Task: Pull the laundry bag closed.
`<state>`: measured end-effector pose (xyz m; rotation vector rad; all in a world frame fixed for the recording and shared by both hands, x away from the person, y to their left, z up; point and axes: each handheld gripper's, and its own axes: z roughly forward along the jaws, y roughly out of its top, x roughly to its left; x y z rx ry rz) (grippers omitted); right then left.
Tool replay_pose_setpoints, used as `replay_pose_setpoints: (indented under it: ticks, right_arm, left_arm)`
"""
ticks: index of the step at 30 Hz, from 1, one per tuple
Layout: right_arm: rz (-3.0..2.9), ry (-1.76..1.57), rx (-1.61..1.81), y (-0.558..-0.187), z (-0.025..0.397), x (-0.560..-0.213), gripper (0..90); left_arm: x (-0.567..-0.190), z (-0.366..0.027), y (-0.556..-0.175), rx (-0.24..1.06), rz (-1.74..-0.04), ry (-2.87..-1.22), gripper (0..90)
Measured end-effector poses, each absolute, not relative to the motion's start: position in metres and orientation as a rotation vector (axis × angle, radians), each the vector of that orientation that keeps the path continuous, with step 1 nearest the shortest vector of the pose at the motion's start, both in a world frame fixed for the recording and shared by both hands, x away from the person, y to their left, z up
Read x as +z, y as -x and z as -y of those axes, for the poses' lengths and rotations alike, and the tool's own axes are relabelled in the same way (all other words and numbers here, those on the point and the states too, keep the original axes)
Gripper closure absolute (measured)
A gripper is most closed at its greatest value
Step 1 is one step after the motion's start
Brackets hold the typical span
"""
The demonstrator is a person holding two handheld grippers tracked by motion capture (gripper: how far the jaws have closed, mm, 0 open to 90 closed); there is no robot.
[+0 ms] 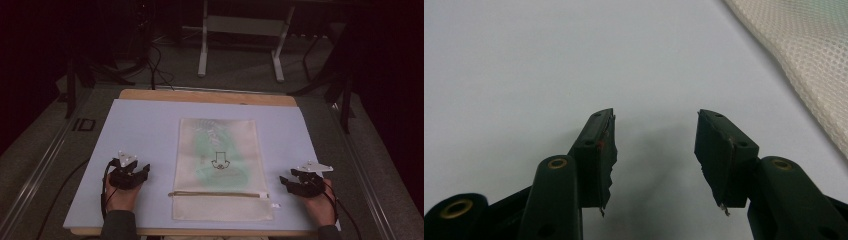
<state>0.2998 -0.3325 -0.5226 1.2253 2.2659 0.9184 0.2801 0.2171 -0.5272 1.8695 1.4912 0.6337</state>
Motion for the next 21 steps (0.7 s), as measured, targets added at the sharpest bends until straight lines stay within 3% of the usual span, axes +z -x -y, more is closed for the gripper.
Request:
replay_pose_setpoints:
  ticks: [21]
  right_arm:
    - [-2.303,-1.184,0.913,-0.2988,0.3240,-0.5143,41.5]
  left_arm:
    - [-0.5274,-0.2156,-0.2807,0.618,-1.485,-1.877,49.6]
